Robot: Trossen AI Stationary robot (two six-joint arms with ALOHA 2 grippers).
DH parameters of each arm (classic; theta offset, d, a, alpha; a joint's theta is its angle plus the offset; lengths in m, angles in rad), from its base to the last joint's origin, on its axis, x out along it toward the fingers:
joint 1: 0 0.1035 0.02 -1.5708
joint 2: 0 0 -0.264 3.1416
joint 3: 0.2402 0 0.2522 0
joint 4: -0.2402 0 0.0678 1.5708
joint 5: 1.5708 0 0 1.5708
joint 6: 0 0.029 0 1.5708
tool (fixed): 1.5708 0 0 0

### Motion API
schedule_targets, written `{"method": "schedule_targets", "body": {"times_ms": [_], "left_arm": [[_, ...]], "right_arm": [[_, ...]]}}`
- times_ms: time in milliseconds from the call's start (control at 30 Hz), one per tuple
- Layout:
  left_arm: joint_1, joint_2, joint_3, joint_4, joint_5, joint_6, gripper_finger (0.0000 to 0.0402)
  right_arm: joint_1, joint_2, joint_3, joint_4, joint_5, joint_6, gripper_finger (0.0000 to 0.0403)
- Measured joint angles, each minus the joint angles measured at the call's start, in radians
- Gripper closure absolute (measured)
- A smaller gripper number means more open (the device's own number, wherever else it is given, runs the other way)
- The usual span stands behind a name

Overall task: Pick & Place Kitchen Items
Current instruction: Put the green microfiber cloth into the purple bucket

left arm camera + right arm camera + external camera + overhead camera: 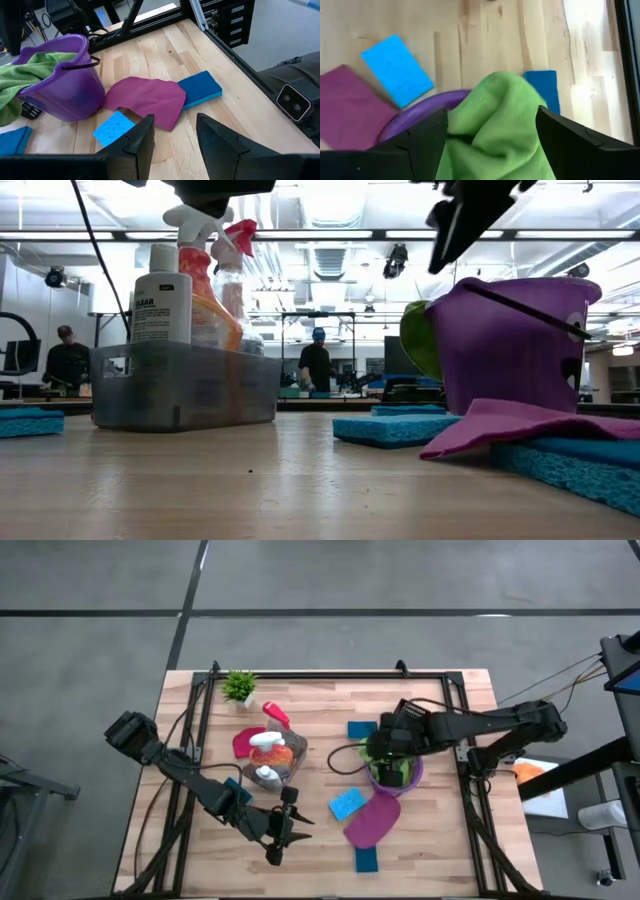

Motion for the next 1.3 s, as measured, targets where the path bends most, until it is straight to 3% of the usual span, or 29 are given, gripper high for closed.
{"method": "schedule_targets", "body": {"times_ms": [267, 667, 900, 1067, 1300], "left_arm": [[0.0, 0.0, 0.0, 0.002, 0.0, 0.0, 0.0254], [0.0, 0.0, 0.0, -0.001, 0.0, 0.0, 0.0254], [0.0, 0.0, 0.0, -0.002, 0.0, 0.0, 0.0254], [0.0, 0.0, 0.0, -0.002, 0.0, 0.0, 0.0254], [0.0, 0.0, 0.0, -0.002, 0.0, 0.0, 0.0254]], "right_arm": [[-0.088, 0.097, 0.017, 0.019, -0.009, -0.084, 0.0108], [-0.157, 0.143, 0.041, 0.027, -0.134, -0.143, 0.0108], [-0.186, 0.161, 0.041, 0.035, -0.14, -0.151, 0.0114], [-0.19, 0.161, 0.049, 0.028, -0.14, -0.152, 0.0176], [-0.189, 0.161, 0.069, 0.007, -0.14, -0.159, 0.0332]]}}
